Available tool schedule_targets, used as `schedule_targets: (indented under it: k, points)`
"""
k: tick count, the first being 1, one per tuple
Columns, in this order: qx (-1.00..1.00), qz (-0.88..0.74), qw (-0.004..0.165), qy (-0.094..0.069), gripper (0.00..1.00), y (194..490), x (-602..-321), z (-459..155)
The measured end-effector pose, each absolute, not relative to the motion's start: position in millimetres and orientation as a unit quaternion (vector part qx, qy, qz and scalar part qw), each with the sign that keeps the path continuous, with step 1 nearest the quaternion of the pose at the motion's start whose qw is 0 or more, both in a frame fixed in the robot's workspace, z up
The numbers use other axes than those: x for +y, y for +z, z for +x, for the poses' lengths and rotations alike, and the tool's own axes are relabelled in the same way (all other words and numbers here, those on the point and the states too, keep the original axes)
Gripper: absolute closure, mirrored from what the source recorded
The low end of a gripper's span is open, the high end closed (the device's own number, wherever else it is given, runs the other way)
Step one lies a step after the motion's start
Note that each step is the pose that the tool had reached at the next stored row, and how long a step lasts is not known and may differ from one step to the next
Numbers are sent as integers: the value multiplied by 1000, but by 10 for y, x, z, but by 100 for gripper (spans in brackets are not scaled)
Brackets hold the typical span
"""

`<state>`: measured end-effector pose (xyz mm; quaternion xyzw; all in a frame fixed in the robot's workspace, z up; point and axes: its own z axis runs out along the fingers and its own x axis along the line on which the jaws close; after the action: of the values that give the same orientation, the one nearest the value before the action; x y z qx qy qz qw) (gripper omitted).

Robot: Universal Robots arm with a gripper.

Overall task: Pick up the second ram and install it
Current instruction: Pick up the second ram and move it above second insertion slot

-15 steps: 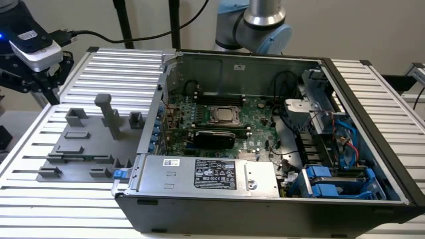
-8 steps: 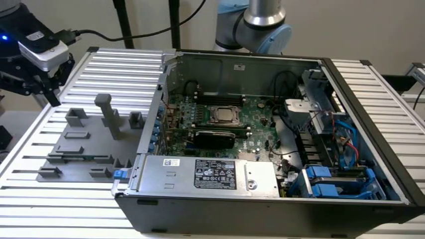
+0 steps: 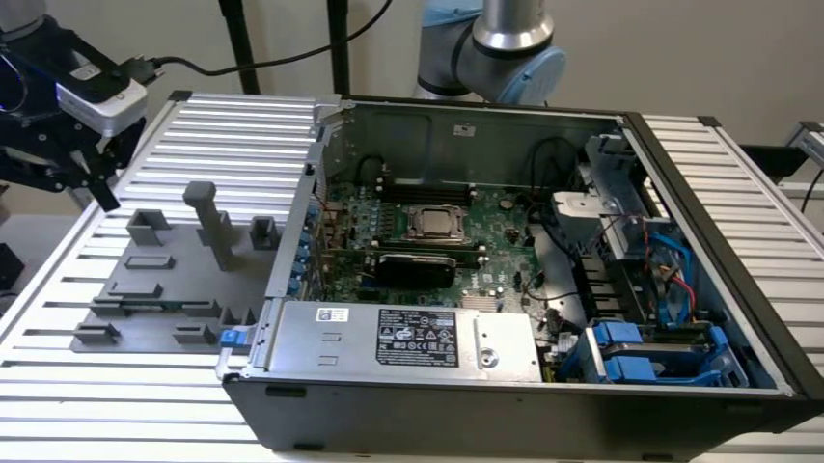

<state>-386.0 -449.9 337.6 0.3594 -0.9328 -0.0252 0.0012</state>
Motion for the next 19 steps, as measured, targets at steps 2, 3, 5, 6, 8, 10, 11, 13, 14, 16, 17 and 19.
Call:
schedule_targets:
  k: [2, 3, 5, 6, 8, 10, 11, 13, 14, 16, 17, 19]
  points:
    - [-926, 376, 2, -25, 89, 3361, -4499, -3860]
    - [-923, 385, 2, -25, 89, 3353, -4499, -3860]
    - [-916, 401, 2, -25, 89, 3337, -4499, -3860]
    - [-912, 410, 3, -25, 89, 3329, -4499, -3860]
    - [-904, 426, 3, -25, 89, 3314, -4499, -3860]
    - [-896, 443, 3, -25, 89, 3297, -4499, -3860]
    - [-892, 451, 4, -25, 89, 3290, -4499, -3860]
    - [-884, 467, 4, -25, 89, 3274, -4499, -3860]
    - [-880, 475, 4, -25, 89, 3266, -4499, -3860]
    - [-871, 491, 5, -25, 89, 3250, -4499, -3860]
    - [-866, 499, 5, -25, 89, 3242, -4499, -3859]
    - [-857, 514, 5, -25, 89, 3227, -4499, -3859]
